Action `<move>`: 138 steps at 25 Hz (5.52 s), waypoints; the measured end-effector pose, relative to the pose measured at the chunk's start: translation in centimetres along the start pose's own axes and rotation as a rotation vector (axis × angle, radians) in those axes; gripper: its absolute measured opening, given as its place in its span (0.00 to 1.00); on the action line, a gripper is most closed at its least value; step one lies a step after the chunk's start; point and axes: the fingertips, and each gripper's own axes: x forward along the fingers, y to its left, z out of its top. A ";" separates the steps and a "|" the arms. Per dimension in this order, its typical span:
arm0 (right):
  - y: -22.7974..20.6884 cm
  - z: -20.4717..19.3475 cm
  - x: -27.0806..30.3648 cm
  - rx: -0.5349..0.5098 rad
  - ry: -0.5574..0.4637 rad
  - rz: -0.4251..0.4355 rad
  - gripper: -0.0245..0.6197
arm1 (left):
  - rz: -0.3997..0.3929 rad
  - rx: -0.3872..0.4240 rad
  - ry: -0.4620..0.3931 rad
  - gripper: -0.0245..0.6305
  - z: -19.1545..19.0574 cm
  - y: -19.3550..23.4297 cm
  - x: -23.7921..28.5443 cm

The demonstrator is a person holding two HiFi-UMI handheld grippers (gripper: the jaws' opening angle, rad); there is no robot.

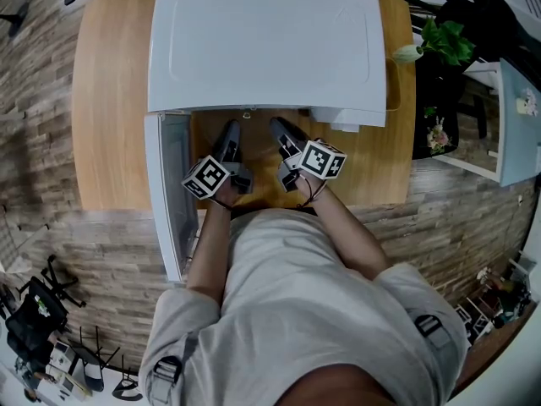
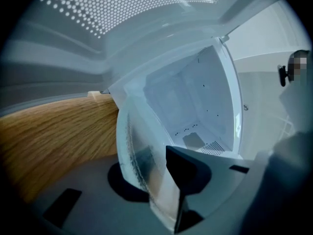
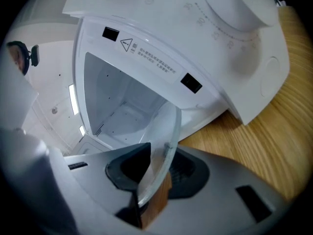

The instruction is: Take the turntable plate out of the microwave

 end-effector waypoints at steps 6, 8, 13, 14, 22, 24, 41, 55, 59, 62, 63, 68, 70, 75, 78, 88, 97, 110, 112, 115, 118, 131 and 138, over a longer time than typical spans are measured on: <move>0.3 -1.0 -1.1 0.009 0.006 -0.002 0.20 | 0.022 0.056 0.018 0.21 -0.4 -0.1 -1.3; 0.4 -1.3 -1.4 0.012 0.007 0.000 0.20 | 0.023 0.054 0.026 0.21 -0.7 -0.4 -1.6; 0.7 -1.7 -2.2 0.010 0.011 0.010 0.20 | 0.021 0.052 0.027 0.22 -1.2 -1.0 -2.4; 0.7 -1.9 -2.4 0.010 0.012 0.009 0.20 | 0.026 0.055 0.028 0.22 -1.4 -1.0 -2.6; 1.0 -2.4 -3.6 -0.001 0.011 0.012 0.21 | 0.025 0.093 0.022 0.22 -2.0 -1.6 -3.7; 1.2 -2.4 -3.7 -0.005 0.011 0.018 0.21 | 0.028 0.104 0.025 0.22 -1.9 -1.7 -3.9; 1.9 -2.8 -5.6 -0.028 0.018 0.057 0.21 | 0.046 0.128 0.015 0.23 -3.1 -2.8 -5.6; 3.4 -2.2 -7.6 -0.093 0.031 0.128 0.21 | 0.025 0.131 -0.069 0.23 -3.9 -5.0 -7.2; 4.1 -2.0 -8.2 -0.117 0.041 0.158 0.21 | 0.050 0.146 -0.092 0.23 -4.2 -5.1 -8.1; 4.8 -1.8 -8.6 -0.138 0.052 0.182 0.21 | 0.054 0.147 -0.125 0.23 -4.3 -5.7 -8.9; 5.0 -1.8 -8.8 -0.144 0.055 0.191 0.21 | 0.052 0.149 -0.137 0.23 -4.3 -6.0 -9.1; 6.1 -1.6 -9.6 -0.166 0.062 0.232 0.21 | 0.035 0.151 -0.183 0.23 -4.3 -7.5 -10.1; 6.6 -1.6 -9.8 -0.178 0.066 0.245 0.22 | 0.033 0.155 -0.201 0.23 -4.3 -7.9 -10.5; 7.2 -1.6 -11.0 -0.198 0.072 0.264 0.22 | 0.038 0.163 -0.220 0.23 -4.8 -8.8 -11.5; 7.8 -1.4 -11.6 -0.195 0.068 0.275 0.22 | 0.030 0.171 -0.224 0.23 -4.7 -9.9 -11.8; 10.2 -0.7 -13.7 -0.208 0.009 0.288 0.22 | -0.011 0.208 -0.216 0.24 -4.2 -12.9 -13.2; 12.2 -1.1 -15.4 -0.229 -0.052 0.254 0.22 | -0.070 0.222 -0.160 0.24 -3.7 -14.1 -14.6; 16.0 0.6 -18.0 -0.274 -0.170 0.249 0.23 | -0.180 0.270 -0.134 0.24 -1.9 -18.3 -15.5; 16.4 1.2 -18.4 -0.280 -0.187 0.247 0.23 | -0.195 0.277 -0.131 0.24 -1.8 -19.2 -15.3; 17.1 1.8 -19.1 -0.288 -0.212 0.249 0.23 | -0.216 0.293 -0.127 0.24 -1.6 -20.4 -15.4; 17.8 2.2 -19.7 -0.297 -0.230 0.251 0.23 | -0.234 0.300 -0.126 0.24 -1.4 -21.3 -15.6; 18.8 2.9 -20.1 -0.329 -0.237 0.263 0.23 | -0.255 0.313 -0.132 0.24 -0.9 -22.5 -15.6; 18.8 3.2 -19.8 -0.323 -0.240 0.265 0.23 | -0.256 0.325 -0.126 0.24 -0.5 -22.7 -15.4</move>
